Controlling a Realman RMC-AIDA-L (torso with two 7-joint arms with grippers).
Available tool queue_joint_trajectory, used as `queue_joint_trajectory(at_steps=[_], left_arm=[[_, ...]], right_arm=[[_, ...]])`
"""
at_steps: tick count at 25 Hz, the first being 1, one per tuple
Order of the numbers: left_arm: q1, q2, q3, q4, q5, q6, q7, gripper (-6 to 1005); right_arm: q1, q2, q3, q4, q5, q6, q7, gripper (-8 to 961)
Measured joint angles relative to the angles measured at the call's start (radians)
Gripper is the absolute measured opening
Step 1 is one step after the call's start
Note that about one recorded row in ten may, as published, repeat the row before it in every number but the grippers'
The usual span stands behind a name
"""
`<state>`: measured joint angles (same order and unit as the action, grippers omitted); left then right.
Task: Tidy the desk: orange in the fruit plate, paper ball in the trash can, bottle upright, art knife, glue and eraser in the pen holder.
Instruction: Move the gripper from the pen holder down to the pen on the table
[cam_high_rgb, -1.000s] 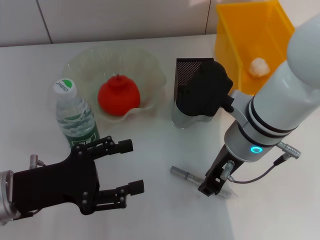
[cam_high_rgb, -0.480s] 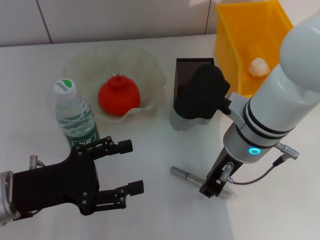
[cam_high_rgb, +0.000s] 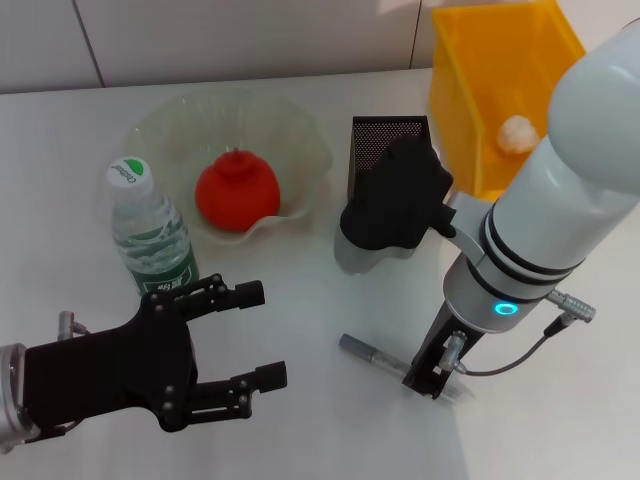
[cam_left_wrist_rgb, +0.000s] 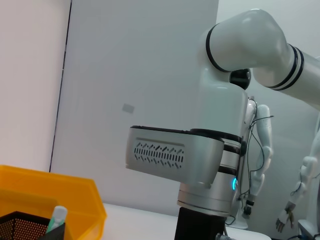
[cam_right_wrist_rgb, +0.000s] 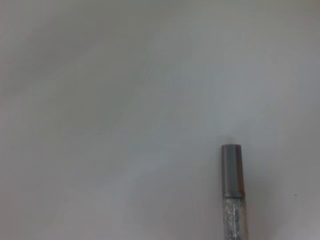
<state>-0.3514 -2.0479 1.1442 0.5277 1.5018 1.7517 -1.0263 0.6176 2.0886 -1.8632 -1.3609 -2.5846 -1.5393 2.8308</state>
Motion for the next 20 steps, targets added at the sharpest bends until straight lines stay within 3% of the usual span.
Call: queue_joint_trajectory(at_steps=[2,7,9,13,20], left_arm=[[0.000,0.000,0.000,0.000,0.000,0.000,0.000,815],[0.002,0.000,0.000,0.001,0.000,0.000,0.000,815],[0.002,0.000,0.000,0.001,0.000,0.000,0.000,815],[0.003,0.000,0.000,0.002,0.000,0.002,0.000,815],[0.003,0.000,0.000,0.003,-0.001,0.003,0.006,815]], right_arm=[[0.003,-0.001,-0.003,-0.001,-0.001,-0.002,0.000,252],[-0.014,-0.003,0.009,-0.050,-0.019,-0.018,0.000,120],[-0.030,-0.005,0.033,-0.096,-0.026,-0.040,0.000,24],[-0.062,-0.007,0.128,-0.191,-0.028,-0.099,-0.022,16],[-0.074,-0.007,0.166,-0.207,-0.022,-0.114,-0.033,1]])
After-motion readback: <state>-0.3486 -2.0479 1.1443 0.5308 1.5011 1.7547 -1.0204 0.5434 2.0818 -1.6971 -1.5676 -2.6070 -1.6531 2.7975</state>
